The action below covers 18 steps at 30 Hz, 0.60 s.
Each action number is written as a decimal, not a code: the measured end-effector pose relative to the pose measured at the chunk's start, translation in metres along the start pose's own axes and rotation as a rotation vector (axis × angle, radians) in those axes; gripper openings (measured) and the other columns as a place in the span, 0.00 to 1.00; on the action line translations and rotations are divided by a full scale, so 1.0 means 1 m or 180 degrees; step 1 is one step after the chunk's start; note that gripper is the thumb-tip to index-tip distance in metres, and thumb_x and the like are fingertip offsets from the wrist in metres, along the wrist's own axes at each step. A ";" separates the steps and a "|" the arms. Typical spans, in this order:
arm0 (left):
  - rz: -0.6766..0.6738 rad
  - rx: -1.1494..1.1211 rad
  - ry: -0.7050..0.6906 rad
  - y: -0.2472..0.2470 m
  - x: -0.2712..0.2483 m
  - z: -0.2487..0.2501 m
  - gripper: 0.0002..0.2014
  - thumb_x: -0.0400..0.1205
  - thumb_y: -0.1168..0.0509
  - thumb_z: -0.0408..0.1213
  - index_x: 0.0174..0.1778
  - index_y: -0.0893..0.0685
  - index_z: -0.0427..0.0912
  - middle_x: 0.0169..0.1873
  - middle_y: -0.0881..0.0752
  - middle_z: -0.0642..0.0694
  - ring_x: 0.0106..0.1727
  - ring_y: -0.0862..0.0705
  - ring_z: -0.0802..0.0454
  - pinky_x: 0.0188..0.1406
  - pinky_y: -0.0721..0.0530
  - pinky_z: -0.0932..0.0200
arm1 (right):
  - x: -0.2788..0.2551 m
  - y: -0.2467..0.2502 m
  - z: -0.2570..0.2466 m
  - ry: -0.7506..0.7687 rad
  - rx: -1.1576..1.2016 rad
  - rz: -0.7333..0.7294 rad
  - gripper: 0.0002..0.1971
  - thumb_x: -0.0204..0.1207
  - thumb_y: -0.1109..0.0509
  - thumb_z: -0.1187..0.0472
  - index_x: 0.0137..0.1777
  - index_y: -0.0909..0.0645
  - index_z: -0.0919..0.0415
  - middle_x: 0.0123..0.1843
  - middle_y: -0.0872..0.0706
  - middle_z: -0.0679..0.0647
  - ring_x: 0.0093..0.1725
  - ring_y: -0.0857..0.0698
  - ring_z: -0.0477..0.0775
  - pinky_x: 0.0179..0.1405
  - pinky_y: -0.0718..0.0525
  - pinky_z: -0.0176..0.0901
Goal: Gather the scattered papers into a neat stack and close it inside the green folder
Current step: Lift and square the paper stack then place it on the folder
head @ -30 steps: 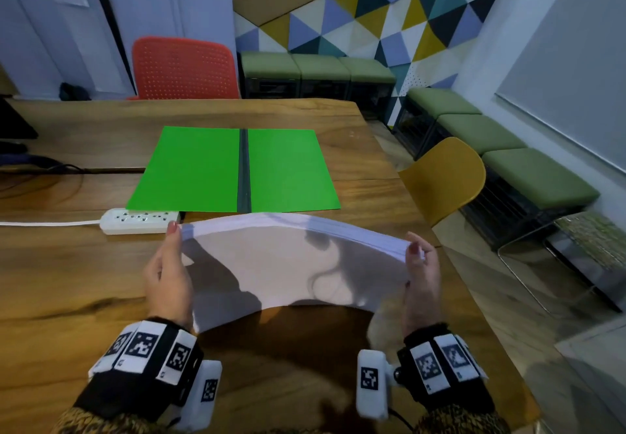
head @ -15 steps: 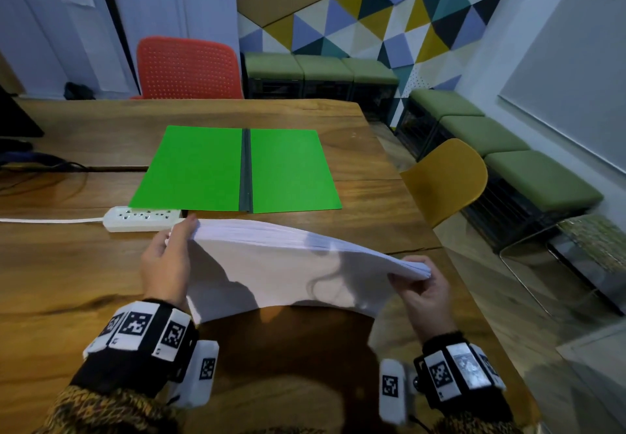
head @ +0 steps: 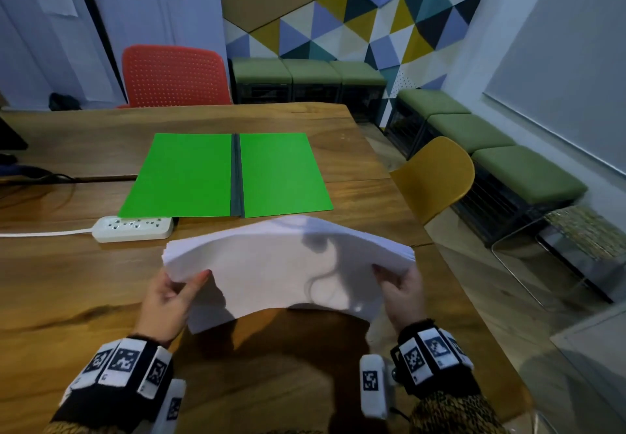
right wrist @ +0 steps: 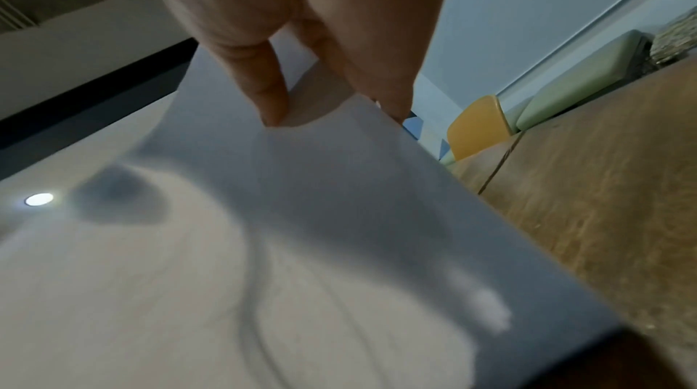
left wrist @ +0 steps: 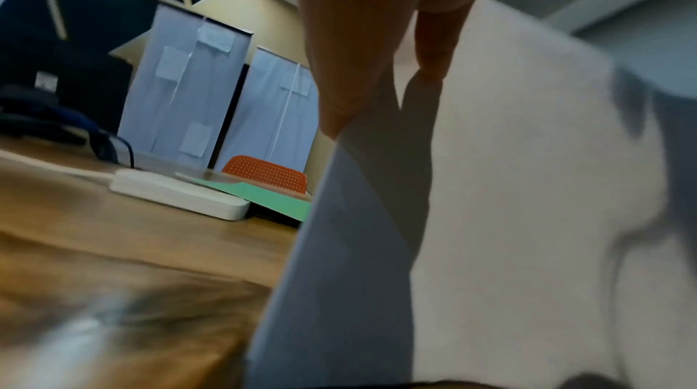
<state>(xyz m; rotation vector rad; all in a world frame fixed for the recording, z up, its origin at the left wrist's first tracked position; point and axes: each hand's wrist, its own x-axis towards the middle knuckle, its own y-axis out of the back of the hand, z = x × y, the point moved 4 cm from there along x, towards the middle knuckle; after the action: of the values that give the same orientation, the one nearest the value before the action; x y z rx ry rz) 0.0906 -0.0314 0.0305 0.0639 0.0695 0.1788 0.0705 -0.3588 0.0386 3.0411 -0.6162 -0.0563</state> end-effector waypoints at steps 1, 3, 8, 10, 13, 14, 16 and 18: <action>0.0071 -0.0009 -0.0069 -0.002 -0.001 0.002 0.10 0.78 0.38 0.25 0.51 0.20 0.43 0.45 0.16 0.45 0.44 0.14 0.62 0.50 0.16 0.58 | -0.001 0.000 -0.002 0.0053 0.0035 0.0033 0.23 0.68 0.34 0.82 0.63 0.26 0.70 0.46 0.16 0.47 0.41 0.13 0.35 0.54 0.13 0.43; 0.0075 -0.0228 -0.0188 -0.003 -0.002 0.009 0.11 0.77 0.36 0.28 0.55 0.21 0.39 0.44 0.16 0.47 0.47 0.15 0.53 0.45 0.15 0.58 | -0.001 0.003 -0.006 0.0165 0.0150 0.0121 0.24 0.67 0.33 0.83 0.63 0.26 0.69 0.47 0.15 0.49 0.43 0.13 0.34 0.44 0.13 0.31; -0.0420 -0.0364 -0.0206 0.002 -0.004 0.008 0.30 0.53 0.20 0.43 0.52 0.20 0.51 0.50 0.17 0.50 0.54 0.18 0.52 0.44 0.13 0.63 | -0.007 0.011 0.001 0.0297 0.0071 0.0231 0.24 0.68 0.30 0.78 0.55 0.28 0.50 0.48 0.19 0.49 0.48 0.18 0.48 0.44 0.17 0.32; -0.0340 -0.0378 -0.0041 -0.001 -0.003 0.003 0.20 0.64 0.25 0.39 0.51 0.19 0.49 0.51 0.15 0.45 0.58 0.18 0.45 0.50 0.15 0.54 | -0.005 0.010 0.007 0.0154 0.0064 0.0312 0.21 0.68 0.30 0.78 0.50 0.25 0.51 0.44 0.17 0.47 0.48 0.16 0.50 0.41 0.18 0.30; -0.0086 -0.0151 0.0099 0.000 0.000 0.000 0.13 0.74 0.32 0.32 0.53 0.18 0.35 0.49 0.14 0.34 0.57 0.18 0.34 0.47 0.18 0.52 | -0.005 0.005 0.000 0.0221 0.0161 0.0129 0.20 0.68 0.34 0.83 0.52 0.21 0.60 0.39 0.12 0.42 0.42 0.12 0.35 0.35 0.17 0.23; -0.0095 -0.0082 0.0033 0.001 0.001 0.003 0.14 0.74 0.32 0.32 0.54 0.18 0.31 0.48 0.14 0.32 0.56 0.17 0.34 0.44 0.17 0.54 | -0.005 0.005 -0.003 0.0270 0.0189 0.0088 0.20 0.68 0.35 0.84 0.53 0.21 0.61 0.40 0.12 0.43 0.42 0.12 0.34 0.37 0.17 0.24; -0.0082 -0.0078 0.0047 0.006 0.001 0.003 0.16 0.74 0.32 0.30 0.57 0.20 0.29 0.50 0.15 0.32 0.56 0.17 0.35 0.45 0.17 0.56 | -0.007 0.008 -0.004 0.0254 0.0162 0.0053 0.21 0.68 0.36 0.83 0.58 0.24 0.63 0.45 0.14 0.46 0.43 0.13 0.35 0.37 0.17 0.22; -0.0135 -0.0146 0.0172 0.007 -0.003 -0.003 0.16 0.74 0.34 0.25 0.58 0.21 0.36 0.52 0.16 0.35 0.58 0.19 0.38 0.54 0.20 0.48 | -0.010 0.011 0.006 0.0073 0.0140 0.0095 0.22 0.69 0.34 0.80 0.61 0.27 0.62 0.45 0.17 0.46 0.46 0.15 0.41 0.33 0.18 0.21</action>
<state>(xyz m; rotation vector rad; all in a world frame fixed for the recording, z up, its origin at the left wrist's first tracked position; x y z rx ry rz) 0.0857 -0.0245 0.0278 0.0120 0.1204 0.1397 0.0572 -0.3651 0.0331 3.0690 -0.6700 -0.0071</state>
